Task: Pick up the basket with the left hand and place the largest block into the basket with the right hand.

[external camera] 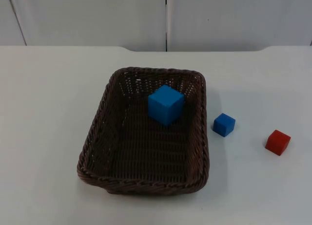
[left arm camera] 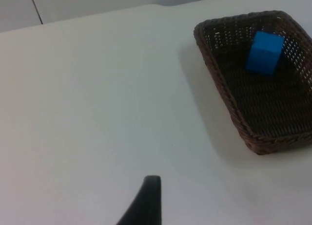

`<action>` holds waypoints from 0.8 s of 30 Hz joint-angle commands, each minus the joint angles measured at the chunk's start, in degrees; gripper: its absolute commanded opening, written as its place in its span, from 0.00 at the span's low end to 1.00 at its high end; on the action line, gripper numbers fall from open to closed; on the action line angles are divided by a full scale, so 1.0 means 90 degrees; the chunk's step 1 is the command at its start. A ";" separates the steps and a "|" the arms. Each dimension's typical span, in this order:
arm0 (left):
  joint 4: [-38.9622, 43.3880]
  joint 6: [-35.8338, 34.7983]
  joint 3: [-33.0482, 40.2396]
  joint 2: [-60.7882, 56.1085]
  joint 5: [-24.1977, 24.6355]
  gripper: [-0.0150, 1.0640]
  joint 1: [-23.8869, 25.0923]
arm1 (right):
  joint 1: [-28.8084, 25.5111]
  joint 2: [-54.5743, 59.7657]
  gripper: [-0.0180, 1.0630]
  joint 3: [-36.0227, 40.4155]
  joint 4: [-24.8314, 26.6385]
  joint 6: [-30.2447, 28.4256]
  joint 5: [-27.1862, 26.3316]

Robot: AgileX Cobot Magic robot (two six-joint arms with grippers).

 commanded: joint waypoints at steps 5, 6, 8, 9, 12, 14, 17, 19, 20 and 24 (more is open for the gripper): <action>0.0005 -0.0038 0.0029 -0.0025 -0.0001 0.85 -0.0017 | 0.0026 -0.0024 0.80 0.0060 0.0032 -0.0028 -0.0015; 0.0005 -0.0038 0.0029 -0.0025 -0.0001 0.85 -0.0017 | 0.0026 -0.0024 0.80 0.0060 0.0019 -0.0048 0.0000; 0.0007 -0.0038 0.0029 -0.0025 -0.0001 0.85 -0.0017 | 0.0026 -0.0024 0.81 0.0060 0.0019 -0.0098 -0.0002; 0.0007 -0.0038 0.0029 -0.0025 -0.0001 0.87 -0.0017 | 0.0026 -0.0024 0.83 0.0060 0.0019 -0.0150 -0.0002; 0.0007 -0.0038 0.0029 -0.0025 -0.0001 0.98 -0.0017 | 0.0026 -0.0024 0.91 0.0060 0.0019 -0.0165 -0.0002; 0.0007 -0.0038 0.0029 -0.0025 -0.0001 0.99 -0.0017 | 0.0026 -0.0024 0.99 0.0060 0.0019 -0.0165 -0.0002; 0.0007 -0.0038 0.0029 -0.0025 -0.0001 0.99 -0.0017 | 0.0026 -0.0024 0.99 0.0060 0.0019 -0.0165 -0.0002; 0.0007 -0.0038 0.0029 -0.0025 -0.0001 0.99 -0.0017 | 0.0026 -0.0024 0.99 0.0060 0.0008 -0.0165 -0.0002; 0.0007 -0.0038 0.0029 -0.0025 -0.0001 0.99 -0.0017 | 0.0026 -0.0024 0.99 0.0071 -0.0017 -0.0137 -0.0002; 0.0007 -0.0038 0.0029 -0.0025 -0.0001 0.99 -0.0017 | 0.0026 -0.0024 0.99 0.0071 -0.0040 -0.0098 -0.0002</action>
